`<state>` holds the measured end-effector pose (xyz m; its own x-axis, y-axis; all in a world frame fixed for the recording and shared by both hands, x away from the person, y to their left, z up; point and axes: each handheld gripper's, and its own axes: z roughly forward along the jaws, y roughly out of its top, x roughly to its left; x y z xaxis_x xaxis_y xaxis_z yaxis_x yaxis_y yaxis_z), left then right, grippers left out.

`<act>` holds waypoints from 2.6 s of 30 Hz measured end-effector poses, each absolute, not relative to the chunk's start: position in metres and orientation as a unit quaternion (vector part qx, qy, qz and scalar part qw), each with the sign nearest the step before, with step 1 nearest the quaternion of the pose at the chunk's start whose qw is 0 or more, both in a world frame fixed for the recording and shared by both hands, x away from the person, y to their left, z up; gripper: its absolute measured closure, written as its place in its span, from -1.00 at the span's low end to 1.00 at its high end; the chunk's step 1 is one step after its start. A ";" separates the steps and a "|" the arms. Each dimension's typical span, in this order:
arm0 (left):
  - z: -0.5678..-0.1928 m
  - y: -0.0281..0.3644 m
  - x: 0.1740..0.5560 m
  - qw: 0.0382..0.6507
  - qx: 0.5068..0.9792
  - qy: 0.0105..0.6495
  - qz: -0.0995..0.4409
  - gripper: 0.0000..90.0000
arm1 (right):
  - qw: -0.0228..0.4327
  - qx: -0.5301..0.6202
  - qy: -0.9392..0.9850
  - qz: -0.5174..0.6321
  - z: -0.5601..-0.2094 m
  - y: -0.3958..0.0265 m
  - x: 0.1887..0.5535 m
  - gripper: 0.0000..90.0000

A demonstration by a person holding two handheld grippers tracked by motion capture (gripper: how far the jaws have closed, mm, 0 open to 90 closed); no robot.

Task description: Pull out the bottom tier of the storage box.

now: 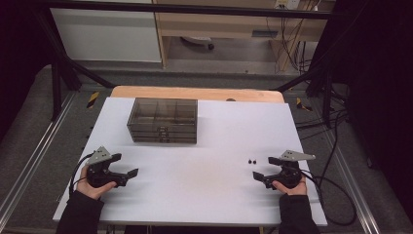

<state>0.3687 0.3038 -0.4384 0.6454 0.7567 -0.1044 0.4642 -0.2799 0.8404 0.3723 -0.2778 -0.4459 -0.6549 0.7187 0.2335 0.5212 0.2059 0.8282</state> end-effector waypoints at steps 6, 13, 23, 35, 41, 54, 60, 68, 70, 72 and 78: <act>-0.437 0.304 0.369 0.457 0.783 0.390 0.160 -0.92 | 0.103 0.403 0.770 0.484 -0.446 -0.278 0.372 -0.99; -0.437 0.302 0.370 0.450 0.787 0.390 0.160 -0.92 | 0.104 0.404 0.770 0.483 -0.446 -0.278 0.372 -0.99; -0.432 0.300 0.372 0.447 0.793 0.380 0.162 -0.92 | 0.105 0.403 0.772 0.481 -0.446 -0.278 0.373 -0.99; -0.429 0.295 0.373 0.439 0.801 0.369 0.173 -0.92 | 0.106 0.402 0.773 0.479 -0.447 -0.278 0.373 -0.99; -0.427 0.290 0.373 0.428 0.808 0.362 0.181 -0.92 | 0.106 0.403 0.774 0.477 -0.447 -0.277 0.373 -0.99; -0.424 0.276 0.377 0.394 0.832 0.333 0.204 -0.90 | 0.108 0.403 0.775 0.474 -0.448 -0.277 0.373 -0.99; -0.422 0.268 0.379 0.378 0.842 0.317 0.217 -0.90 | 0.107 0.404 0.775 0.474 -0.448 -0.276 0.373 -0.99; -0.420 0.260 0.380 0.358 0.854 0.292 0.239 -0.90 | 0.110 0.403 0.774 0.476 -0.447 -0.277 0.373 -0.99; -0.420 0.258 0.381 0.354 0.857 0.285 0.244 -0.90 | 0.110 0.403 0.775 0.475 -0.447 -0.277 0.373 -0.99; -0.420 0.255 0.382 0.347 0.860 0.278 0.249 -0.90 | 0.110 0.403 0.774 0.475 -0.447 -0.277 0.373 -0.99; -0.420 0.250 0.385 0.331 0.866 0.256 0.275 -0.90 | 0.110 0.403 0.774 0.476 -0.447 -0.277 0.373 -0.99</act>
